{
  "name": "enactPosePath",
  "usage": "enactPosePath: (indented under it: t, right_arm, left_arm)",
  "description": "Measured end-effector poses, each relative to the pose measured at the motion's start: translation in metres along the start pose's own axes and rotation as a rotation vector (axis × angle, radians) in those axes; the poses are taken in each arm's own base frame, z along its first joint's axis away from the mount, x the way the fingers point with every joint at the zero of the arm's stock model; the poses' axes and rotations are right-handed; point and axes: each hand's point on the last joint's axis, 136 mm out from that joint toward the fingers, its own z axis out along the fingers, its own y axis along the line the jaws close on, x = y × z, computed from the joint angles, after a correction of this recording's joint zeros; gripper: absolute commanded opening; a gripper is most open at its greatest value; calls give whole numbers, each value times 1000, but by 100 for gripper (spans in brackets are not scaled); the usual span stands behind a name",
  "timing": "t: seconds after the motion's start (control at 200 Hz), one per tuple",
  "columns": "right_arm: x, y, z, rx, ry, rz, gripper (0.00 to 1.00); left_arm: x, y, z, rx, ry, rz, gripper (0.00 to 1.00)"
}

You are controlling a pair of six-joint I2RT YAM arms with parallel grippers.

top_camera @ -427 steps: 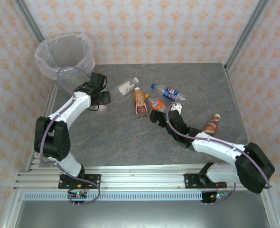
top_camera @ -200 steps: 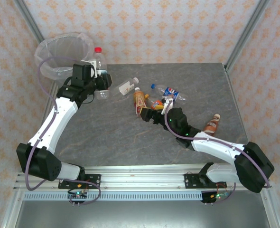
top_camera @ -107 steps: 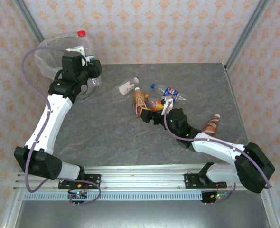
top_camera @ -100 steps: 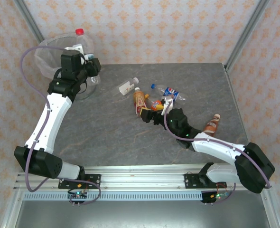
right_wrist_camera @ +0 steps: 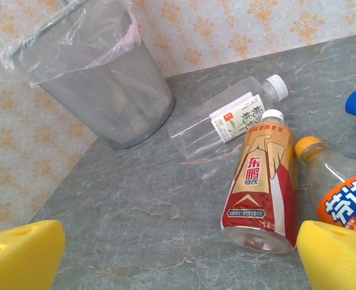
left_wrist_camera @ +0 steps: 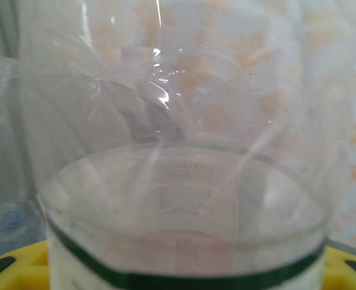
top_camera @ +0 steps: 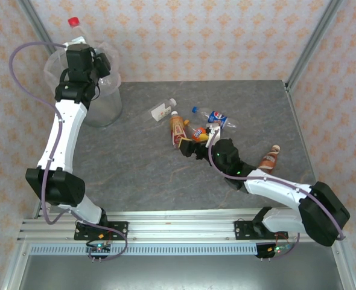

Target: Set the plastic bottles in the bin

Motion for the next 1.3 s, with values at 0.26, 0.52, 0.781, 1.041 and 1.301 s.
enactPosePath:
  t: [0.26, 0.52, 0.781, 1.041, 1.301]
  right_arm:
    - [-14, 2, -11, 2, -49, 3, 99]
    - [-22, -3, -25, 28, -83, -2, 99]
    - [-21, -11, -35, 63, -100, -8, 99]
    - [-18, -15, -36, 80, -86, -31, 99]
    - [-17, -16, -36, 86, -81, -38, 99]
  left_arm:
    - [-26, 15, 24, -148, -76, -49, 52]
    - [-43, 16, 73, -240, -99, -89, 51]
    - [-12, 53, 120, -341, -18, -176, 51]
    - [0, 61, 135, -359, -9, -223, 53]
    - [21, 65, 152, -380, 20, -260, 55]
